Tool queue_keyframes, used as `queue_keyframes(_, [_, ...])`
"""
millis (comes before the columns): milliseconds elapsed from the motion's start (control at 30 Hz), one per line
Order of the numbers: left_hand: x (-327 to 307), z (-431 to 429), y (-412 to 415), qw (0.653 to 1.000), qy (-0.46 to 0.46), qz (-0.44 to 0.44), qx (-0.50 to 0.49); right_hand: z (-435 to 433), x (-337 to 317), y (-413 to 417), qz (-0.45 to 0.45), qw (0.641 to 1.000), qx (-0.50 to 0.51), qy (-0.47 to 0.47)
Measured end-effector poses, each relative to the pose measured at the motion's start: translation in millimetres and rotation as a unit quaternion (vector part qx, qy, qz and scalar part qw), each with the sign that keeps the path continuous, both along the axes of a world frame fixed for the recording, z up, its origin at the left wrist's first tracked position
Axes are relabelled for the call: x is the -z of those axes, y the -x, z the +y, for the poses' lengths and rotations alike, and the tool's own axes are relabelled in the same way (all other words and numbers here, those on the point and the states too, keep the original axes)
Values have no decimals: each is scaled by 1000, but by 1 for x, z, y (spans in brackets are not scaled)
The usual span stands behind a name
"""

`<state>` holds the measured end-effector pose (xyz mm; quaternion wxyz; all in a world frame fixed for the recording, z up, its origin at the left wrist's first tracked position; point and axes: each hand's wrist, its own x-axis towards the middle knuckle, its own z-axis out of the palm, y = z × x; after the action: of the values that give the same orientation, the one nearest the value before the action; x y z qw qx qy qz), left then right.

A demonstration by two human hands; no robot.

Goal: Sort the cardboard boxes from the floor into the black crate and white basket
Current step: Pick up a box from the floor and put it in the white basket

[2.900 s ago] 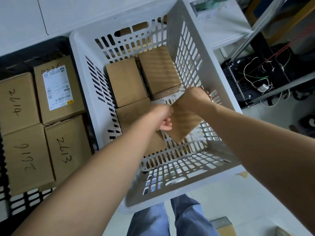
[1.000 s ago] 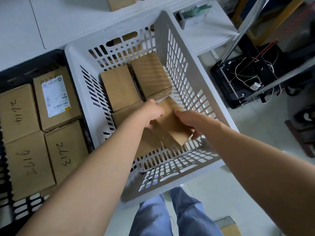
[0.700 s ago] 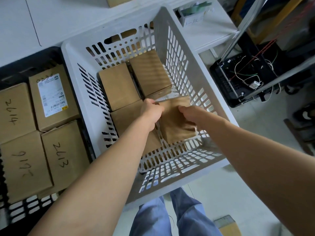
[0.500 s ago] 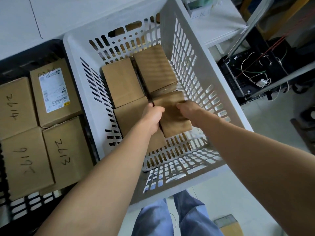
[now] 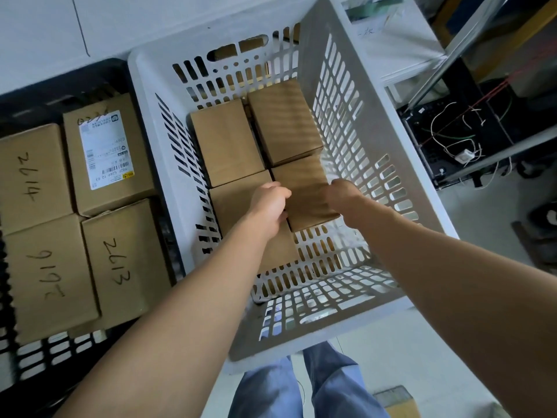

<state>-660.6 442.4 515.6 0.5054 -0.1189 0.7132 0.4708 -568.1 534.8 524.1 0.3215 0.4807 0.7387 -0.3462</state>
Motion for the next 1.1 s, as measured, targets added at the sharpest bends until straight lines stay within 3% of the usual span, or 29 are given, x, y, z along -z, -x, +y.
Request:
queue_keyframes(33, [3,-3,2,1000,1,8,-11,-2,6,-5,70,997,-3,-19])
queue_keyframes(67, [-3,-6,4,1000,3,4,-21,2,1,0,98,980,173,21])
queue_keyframes(100, [-4,-8,6,1000,-1,1,-31,1,-9,2,142,955,254,52])
queue_keyframes(167, [-15,-11,5,999,-5,14,-45,1,-18,3,174,952,251,2])
queue_keyframes(267, [-36,-11,7,997,-29,29,-60,-2,-40,7,230,941,246,7])
queue_keyframes(600, [-141,-16,-4,983,-149,101,-38,-14,-136,-15,420,860,291,1])
queue_keyframes(833, [-216,-15,-35,956,-220,186,61,-28,-203,-41,490,814,309,-44])
queue_keyframes(1100, [-260,-42,-66,896,-338,223,180,-83,-247,-88,557,730,391,-63])
